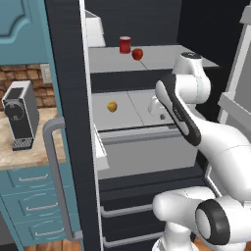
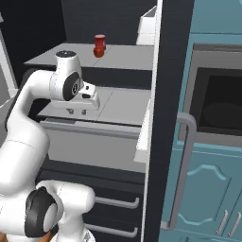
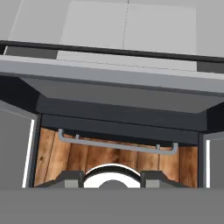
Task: Pick the two apples from the fridge and place them on the plate next to the blender to make a fruit smoothie.
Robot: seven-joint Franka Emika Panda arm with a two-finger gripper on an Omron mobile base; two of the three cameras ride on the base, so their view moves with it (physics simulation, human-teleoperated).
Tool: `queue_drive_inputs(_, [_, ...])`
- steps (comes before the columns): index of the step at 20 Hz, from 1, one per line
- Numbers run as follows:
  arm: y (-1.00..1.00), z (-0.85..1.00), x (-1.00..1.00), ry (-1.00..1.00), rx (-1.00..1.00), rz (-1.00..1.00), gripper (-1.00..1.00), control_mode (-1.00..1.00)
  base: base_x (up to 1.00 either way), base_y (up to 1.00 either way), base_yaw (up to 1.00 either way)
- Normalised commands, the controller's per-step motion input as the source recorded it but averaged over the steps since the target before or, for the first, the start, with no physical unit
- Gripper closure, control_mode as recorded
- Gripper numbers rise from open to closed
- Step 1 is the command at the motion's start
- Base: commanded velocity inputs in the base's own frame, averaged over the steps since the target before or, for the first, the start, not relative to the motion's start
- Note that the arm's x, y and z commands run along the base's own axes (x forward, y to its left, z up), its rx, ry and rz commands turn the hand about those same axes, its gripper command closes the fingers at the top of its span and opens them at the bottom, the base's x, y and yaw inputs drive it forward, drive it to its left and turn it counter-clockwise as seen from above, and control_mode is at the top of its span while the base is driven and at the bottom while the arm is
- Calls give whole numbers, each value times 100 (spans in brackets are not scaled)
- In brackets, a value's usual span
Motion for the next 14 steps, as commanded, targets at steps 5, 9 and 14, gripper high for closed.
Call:
queue_drive_inputs(5, [0, 9, -32, -12, 4, 0, -100, -100, 0, 0, 0])
queue_drive_inputs(9, [0, 53, -56, -39, 1, 0, -100, -100, 0, 0, 0])
queue_drive_inputs(14, [0, 79, -34, -40, 0, 0, -100, -100, 0, 0, 0])
